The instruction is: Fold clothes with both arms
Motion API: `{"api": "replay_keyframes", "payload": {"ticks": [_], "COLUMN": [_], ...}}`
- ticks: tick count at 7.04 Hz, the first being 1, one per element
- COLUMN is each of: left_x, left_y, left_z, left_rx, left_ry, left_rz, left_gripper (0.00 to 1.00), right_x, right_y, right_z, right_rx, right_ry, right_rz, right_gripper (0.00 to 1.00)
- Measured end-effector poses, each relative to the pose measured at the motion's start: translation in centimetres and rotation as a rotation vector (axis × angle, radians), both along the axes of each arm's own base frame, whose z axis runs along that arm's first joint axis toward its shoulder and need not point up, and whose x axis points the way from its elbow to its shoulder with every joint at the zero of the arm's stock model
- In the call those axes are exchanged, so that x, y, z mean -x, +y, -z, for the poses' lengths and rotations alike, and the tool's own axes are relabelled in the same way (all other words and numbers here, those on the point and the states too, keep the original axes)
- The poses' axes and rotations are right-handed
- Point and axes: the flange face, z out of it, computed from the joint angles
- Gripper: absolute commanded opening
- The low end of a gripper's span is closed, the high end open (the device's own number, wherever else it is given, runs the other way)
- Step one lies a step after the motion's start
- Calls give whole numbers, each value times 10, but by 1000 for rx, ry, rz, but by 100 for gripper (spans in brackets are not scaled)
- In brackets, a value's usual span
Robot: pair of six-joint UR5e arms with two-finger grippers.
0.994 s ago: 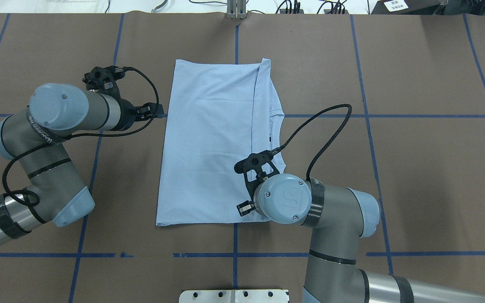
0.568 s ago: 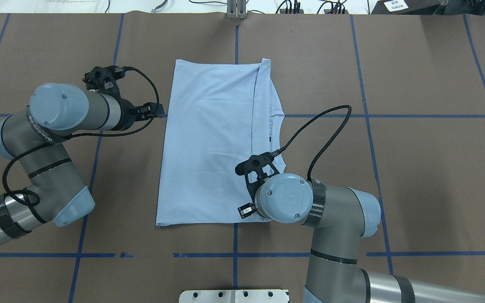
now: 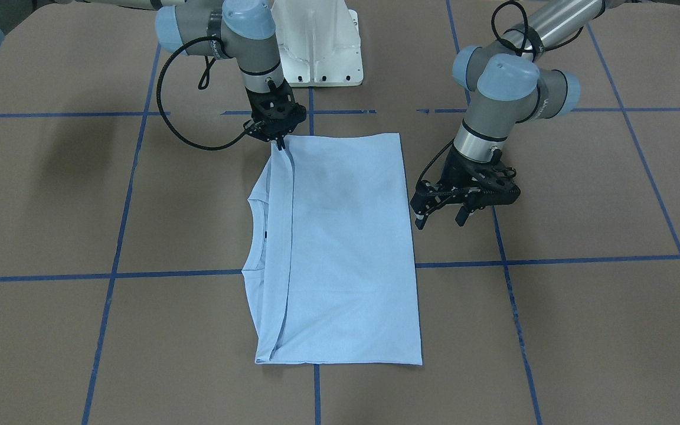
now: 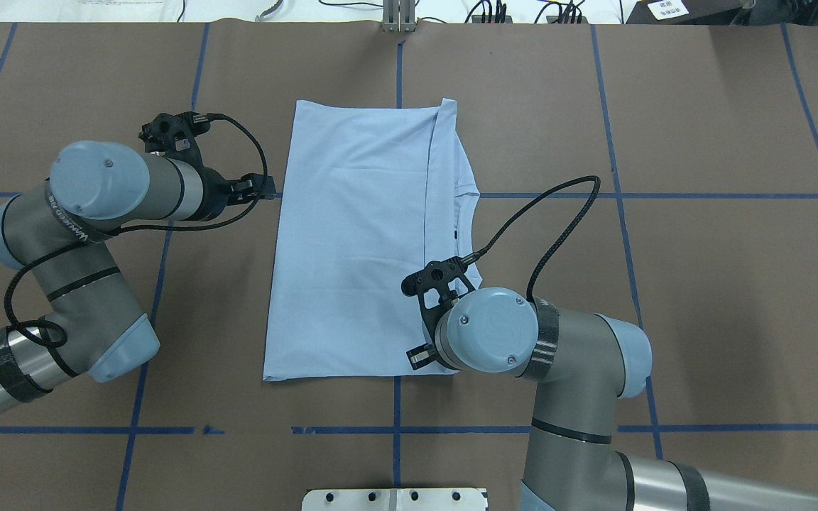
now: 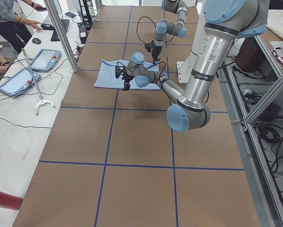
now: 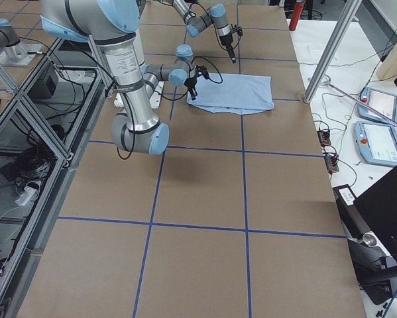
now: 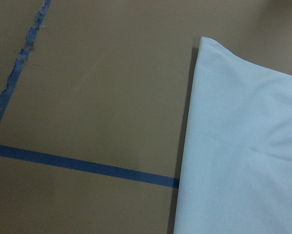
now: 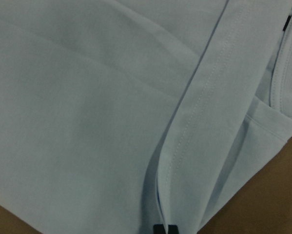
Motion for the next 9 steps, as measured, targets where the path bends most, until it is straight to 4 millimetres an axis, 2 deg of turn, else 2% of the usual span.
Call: {"api": "replay_keyframes", "payload": {"ticks": [2,6,7,8,9], "left_x": [-3,-8,-8,-8,-8], "left_y": [-2,-7,-7,-7,-7], "left_z": [-6,-15,-13,-12,-11], "left_rx": [6,-5,-7,-9,-10], "left_ry": [-7,8,11,14,15], "left_rz": [0,3,3,3,3], "left_gripper": [100,100,100,100,100], "right_x": [-17,-35,-40,-46,-52], "right_y": [3,4,-2,-10,-18], "right_z": [-1,-32,-41,-46,-48], "right_rx": [13,283,302,309,312], "right_ry": [-16,-26,-15,-12,-11], "right_rz": [-19,-257,-287,-308,-325], "right_gripper": [0,0,14,99,100]}}
